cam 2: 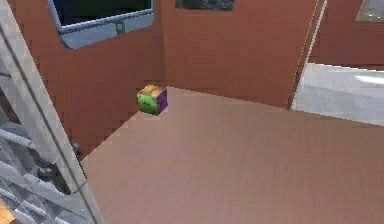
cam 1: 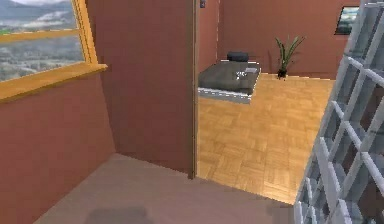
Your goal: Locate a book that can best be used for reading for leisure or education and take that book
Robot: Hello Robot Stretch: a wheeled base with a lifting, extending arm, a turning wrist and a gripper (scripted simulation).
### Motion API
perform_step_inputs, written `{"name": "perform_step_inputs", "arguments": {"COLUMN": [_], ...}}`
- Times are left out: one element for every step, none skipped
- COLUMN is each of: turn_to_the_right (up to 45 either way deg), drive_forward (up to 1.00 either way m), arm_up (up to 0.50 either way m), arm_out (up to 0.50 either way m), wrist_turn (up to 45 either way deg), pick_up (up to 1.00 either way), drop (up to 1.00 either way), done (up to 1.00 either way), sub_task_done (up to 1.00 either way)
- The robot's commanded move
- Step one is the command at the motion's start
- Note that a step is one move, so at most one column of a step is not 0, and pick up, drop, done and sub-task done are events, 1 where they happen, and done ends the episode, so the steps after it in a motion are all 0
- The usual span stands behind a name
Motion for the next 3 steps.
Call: {"name": "perform_step_inputs", "arguments": {"turn_to_the_right": [0.0,21.0,0.0], "drive_forward": [0.45,0.0,1.0], "arm_up": [0.0,0.0,0.0], "arm_out": [0.0,0.0,0.0], "wrist_turn": [0.0,0.0,0.0], "pick_up": [0.0,0.0,0.0], "drop": [0.0,0.0,0.0], "done": [0.0,0.0,0.0], "sub_task_done": [0.0,0.0,0.0]}}
